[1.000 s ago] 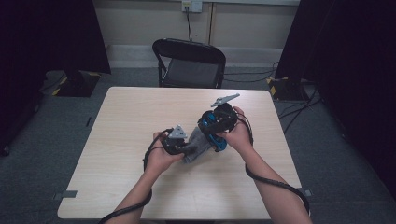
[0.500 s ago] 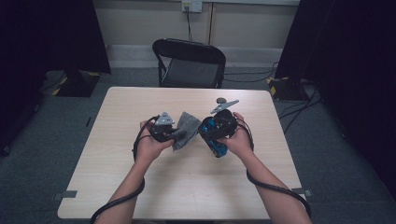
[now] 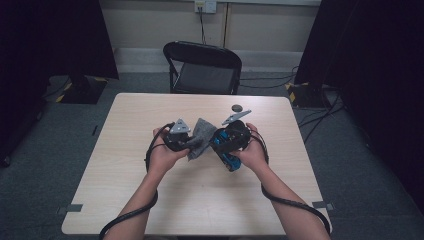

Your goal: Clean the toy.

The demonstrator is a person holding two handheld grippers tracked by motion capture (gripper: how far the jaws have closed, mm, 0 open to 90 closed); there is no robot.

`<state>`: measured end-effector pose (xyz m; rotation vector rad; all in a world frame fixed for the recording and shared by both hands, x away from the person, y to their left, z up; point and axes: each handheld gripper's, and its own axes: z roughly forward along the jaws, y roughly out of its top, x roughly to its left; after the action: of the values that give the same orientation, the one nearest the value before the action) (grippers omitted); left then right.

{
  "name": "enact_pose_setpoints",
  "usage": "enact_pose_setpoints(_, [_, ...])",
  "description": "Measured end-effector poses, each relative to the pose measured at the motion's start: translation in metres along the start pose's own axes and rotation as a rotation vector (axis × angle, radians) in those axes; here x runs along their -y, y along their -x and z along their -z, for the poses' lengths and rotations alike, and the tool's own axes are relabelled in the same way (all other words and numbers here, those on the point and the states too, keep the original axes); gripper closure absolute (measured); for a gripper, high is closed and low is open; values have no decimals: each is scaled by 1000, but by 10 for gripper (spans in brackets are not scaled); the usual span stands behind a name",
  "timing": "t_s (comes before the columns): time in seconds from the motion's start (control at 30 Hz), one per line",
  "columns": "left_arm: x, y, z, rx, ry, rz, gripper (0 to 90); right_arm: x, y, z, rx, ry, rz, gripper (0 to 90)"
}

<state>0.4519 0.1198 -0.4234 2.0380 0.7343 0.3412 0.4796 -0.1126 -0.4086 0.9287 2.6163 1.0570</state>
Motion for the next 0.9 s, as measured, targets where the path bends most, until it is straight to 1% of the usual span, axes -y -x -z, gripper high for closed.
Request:
enact_pose_setpoints(0.07, [0, 1, 1, 4, 1, -1, 768, 0, 0, -1, 2, -5, 7, 257])
enact_pose_setpoints(0.17, [-1, 3, 1, 5, -4, -15, 768, 1, -1, -2, 4, -10, 6, 257])
enact_pose_setpoints(0.3, [0, 6, -1, 16, -7, -18, 768, 2, -1, -4, 2, -13, 7, 257])
enact_pose_setpoints(0.33, [0, 7, -2, 19, -8, -17, 768, 2, -2, -4, 14, -12, 8, 257])
enact_pose_setpoints(0.37, [0, 7, -2, 18, -11, -27, 768, 2, -2, -5, 7, -14, 6, 257])
enact_pose_setpoints(0.4, [0, 8, -3, 23, -11, -25, 768, 2, -2, -5, 4, -8, 0, 257])
enact_pose_setpoints(0.47, [0, 9, -4, 24, -10, -25, 768, 1, -2, -5, 2, -13, 11, 257])
enact_pose_setpoints(0.5, [0, 9, -4, 26, -13, -30, 768, 2, -3, -6, 13, -8, 15, 257])
enact_pose_setpoints(0.53, [1, 10, -5, 29, -10, -26, 768, 2, -3, -6, 13, -11, 16, 257])
enact_pose_setpoints(0.73, [3, 13, -8, 38, -13, -29, 768, 3, -1, -5, 11, -9, 7, 257])
enact_pose_setpoints(0.83, [4, 14, -9, 35, -22, -35, 768, 2, -1, -5, 10, -11, 7, 257])
enact_pose_setpoints(0.9, [5, 15, -10, 41, -18, -27, 767, 1, -1, -4, 8, -11, 5, 257])
